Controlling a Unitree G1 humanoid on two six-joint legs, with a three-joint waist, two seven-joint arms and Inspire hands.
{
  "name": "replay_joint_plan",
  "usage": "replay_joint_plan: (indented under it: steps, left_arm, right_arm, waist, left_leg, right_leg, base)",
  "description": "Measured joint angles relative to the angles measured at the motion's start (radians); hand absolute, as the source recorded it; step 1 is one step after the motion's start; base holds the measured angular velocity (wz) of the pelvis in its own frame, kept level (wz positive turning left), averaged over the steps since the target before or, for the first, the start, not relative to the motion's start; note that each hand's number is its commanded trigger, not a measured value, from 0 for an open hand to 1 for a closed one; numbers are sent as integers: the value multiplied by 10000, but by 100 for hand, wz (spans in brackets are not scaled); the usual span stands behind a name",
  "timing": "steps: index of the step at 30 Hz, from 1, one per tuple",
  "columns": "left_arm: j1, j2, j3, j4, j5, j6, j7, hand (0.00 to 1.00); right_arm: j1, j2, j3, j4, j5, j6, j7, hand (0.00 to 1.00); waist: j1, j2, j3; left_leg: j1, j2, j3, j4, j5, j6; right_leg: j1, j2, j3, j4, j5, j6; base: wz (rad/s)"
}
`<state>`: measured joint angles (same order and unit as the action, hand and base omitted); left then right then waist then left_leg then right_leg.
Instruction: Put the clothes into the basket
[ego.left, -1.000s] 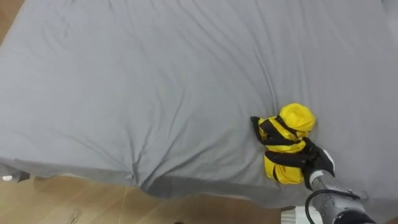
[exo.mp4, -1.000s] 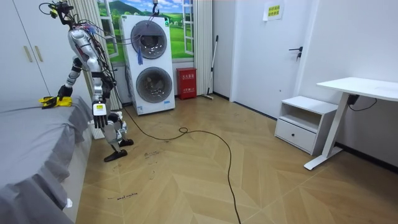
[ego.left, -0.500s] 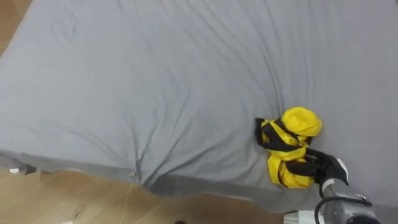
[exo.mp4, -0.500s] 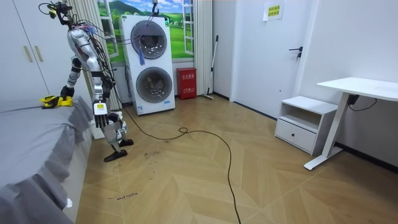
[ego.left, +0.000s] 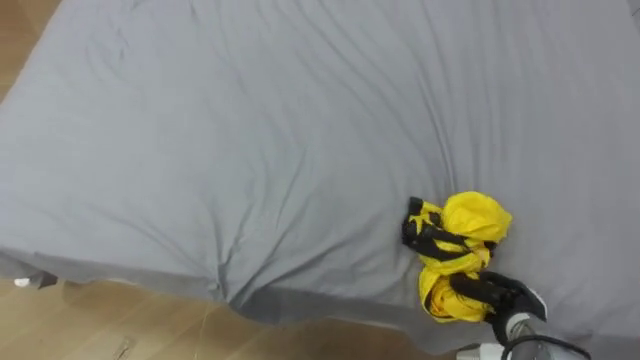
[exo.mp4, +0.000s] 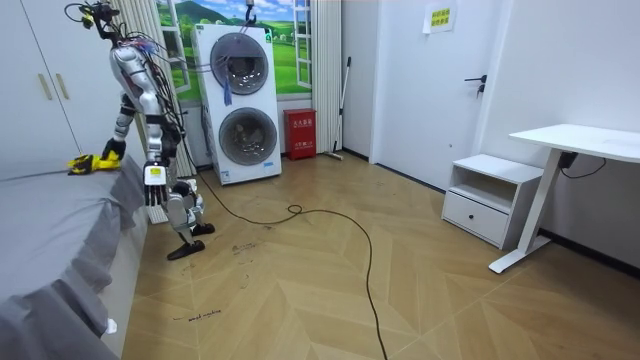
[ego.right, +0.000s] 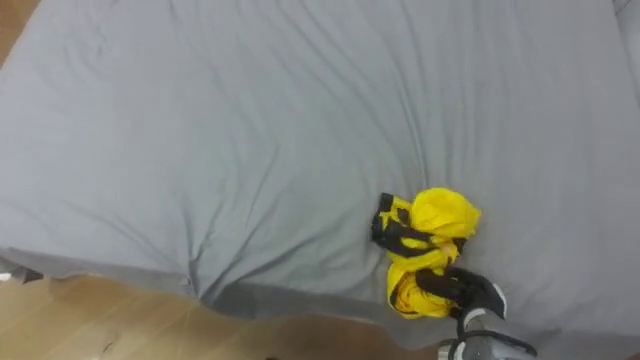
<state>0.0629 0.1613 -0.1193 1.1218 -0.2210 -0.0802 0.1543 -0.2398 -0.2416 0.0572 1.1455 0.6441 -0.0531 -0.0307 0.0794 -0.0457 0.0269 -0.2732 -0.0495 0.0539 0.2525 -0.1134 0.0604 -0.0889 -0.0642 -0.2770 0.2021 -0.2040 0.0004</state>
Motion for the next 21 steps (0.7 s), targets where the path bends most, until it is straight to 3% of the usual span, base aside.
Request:
replay_joint_plan:
  steps: [3,7,11,14,21]
  left_arm:
    - [283,107,55,-40,7,-128,0,0]
    - [775,150,455,-283,176,-142,0,0]
    - [983,135,453,-257,326,-131,0,0]
    - [902,100,466,-264,786,-122,-1,0]
    - [807,-6,463,-418,885,253,-25,0]
  right_arm:
    - [657,-4,-80,-1206,743,5,-13,100]
    - [1888,-9,-857,-3831,1371,39,-32,100]
    - [2369,-45,-944,-5563,1525,-8,-101,100]
    - [2633,-45,-1257,-6512,1517,-8,-114,100]
    - [2676,-48,-2068,-7276,1626,136,-298,100]
  waist:
    - [-169,-99,-167]
    - [-735,-64,-238]
    - [-1069,-81,-251]
    - [-1330,-89,-252]
    - [-1855,-81,-261]
  left_leg:
    - [595,19,257,-330,-1,2]
    - [1444,18,468,-547,-20,14]
    - [2003,172,1152,-701,-70,-26]
    - [2238,231,1495,-780,-82,-34]
    - [2695,353,2210,-1028,-175,-81]
  right_leg:
    - [352,-32,83,-40,-17,27]
    - [987,-26,468,-207,-24,35]
    - [1182,119,1274,-298,-16,35]
    - [1228,179,1624,-290,65,21]
    - [1250,293,2453,-309,177,16]
  base:
    - [-24]
    - [-25]
    - [-50]
    - [-40]
    - [-38]
